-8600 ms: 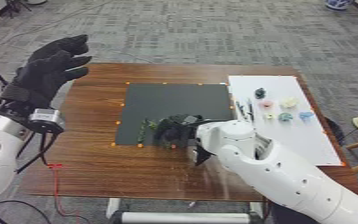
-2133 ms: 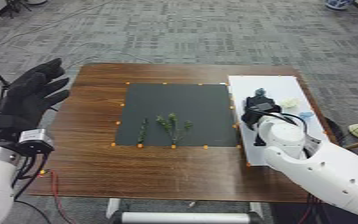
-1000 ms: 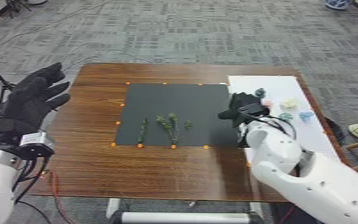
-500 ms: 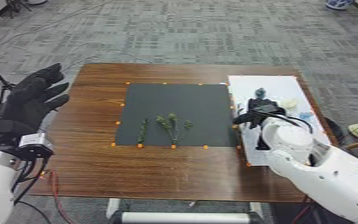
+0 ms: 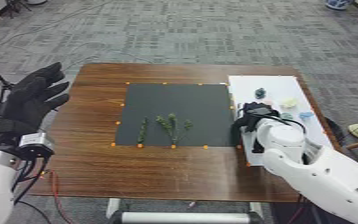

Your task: Arrange flowers

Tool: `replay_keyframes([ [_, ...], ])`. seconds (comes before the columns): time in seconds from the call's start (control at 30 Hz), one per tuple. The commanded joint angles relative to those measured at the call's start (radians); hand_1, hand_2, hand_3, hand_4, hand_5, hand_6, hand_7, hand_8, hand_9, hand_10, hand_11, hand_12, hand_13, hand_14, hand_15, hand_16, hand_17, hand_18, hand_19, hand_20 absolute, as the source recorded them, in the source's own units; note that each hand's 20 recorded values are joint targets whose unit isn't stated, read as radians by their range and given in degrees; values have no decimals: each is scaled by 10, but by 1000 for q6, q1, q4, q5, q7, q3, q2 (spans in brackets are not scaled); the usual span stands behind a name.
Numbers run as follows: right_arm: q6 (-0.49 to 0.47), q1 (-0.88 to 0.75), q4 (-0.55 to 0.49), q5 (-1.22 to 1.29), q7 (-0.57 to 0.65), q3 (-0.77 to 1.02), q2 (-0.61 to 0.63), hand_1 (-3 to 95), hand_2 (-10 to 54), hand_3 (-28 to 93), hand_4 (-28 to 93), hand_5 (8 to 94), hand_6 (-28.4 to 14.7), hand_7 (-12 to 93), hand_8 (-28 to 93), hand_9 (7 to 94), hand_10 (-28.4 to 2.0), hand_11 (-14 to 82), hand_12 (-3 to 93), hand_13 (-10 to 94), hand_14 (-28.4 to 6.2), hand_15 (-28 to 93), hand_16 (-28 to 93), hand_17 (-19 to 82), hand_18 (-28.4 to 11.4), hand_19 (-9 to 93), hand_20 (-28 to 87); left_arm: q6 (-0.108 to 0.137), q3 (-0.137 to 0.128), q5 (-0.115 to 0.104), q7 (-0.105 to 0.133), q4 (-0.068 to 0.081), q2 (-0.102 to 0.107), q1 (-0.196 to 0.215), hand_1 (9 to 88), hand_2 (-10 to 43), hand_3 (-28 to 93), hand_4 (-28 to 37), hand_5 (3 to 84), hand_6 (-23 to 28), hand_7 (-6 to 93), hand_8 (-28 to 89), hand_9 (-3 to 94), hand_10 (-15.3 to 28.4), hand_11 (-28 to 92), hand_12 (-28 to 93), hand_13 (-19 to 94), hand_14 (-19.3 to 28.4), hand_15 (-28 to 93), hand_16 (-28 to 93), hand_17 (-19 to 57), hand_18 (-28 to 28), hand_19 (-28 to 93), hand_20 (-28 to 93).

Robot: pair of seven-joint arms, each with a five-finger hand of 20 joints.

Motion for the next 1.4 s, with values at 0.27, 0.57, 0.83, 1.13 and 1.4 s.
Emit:
replay_keyframes([
  [0.27,-44,-20,41,37,-23,-45,-77,427,-95,784,-275,798,38,479,223,865,-71,608,482,830,-67,822,413,569,-215,932,706,-10,0,3,-8,-1,-2,7,249,-38,694,-276,231,12,203,-101,163,91,217,198,76,123,432,-45,-107,190,389,117],
  [0.57,132,-49,-7,25,-86,-54,-50,428,-95,823,-223,802,19,482,252,871,-69,617,488,839,-63,825,419,577,-213,932,713,-13,-1,3,-10,0,-4,7,249,-37,693,-274,231,12,204,-100,163,91,217,198,75,123,430,-45,-108,190,388,116],
  [0.83,279,-73,-38,29,-206,-51,-29,424,-95,825,-203,800,13,497,263,873,-66,629,495,845,-62,833,421,583,-214,932,728,-11,2,4,-9,3,-3,3,251,-35,692,-273,231,13,202,-100,162,90,216,198,75,123,431,-44,-108,190,388,116],
  [1.13,241,-95,-59,30,-217,-28,-52,420,-95,827,-197,798,14,507,257,875,-65,633,496,846,-62,833,423,584,-213,932,730,-4,-1,3,-8,0,-5,6,252,-29,686,-267,231,14,199,-98,162,91,216,198,75,123,428,-44,-108,190,387,117],
  [1.4,242,-94,-69,21,-250,-26,-84,419,-95,825,-196,795,16,514,254,875,-66,634,496,846,-62,833,425,584,-214,932,732,0,-1,3,-5,-3,-9,9,253,-26,680,-262,229,14,195,-96,162,91,214,197,74,124,426,-43,-109,191,388,117],
])
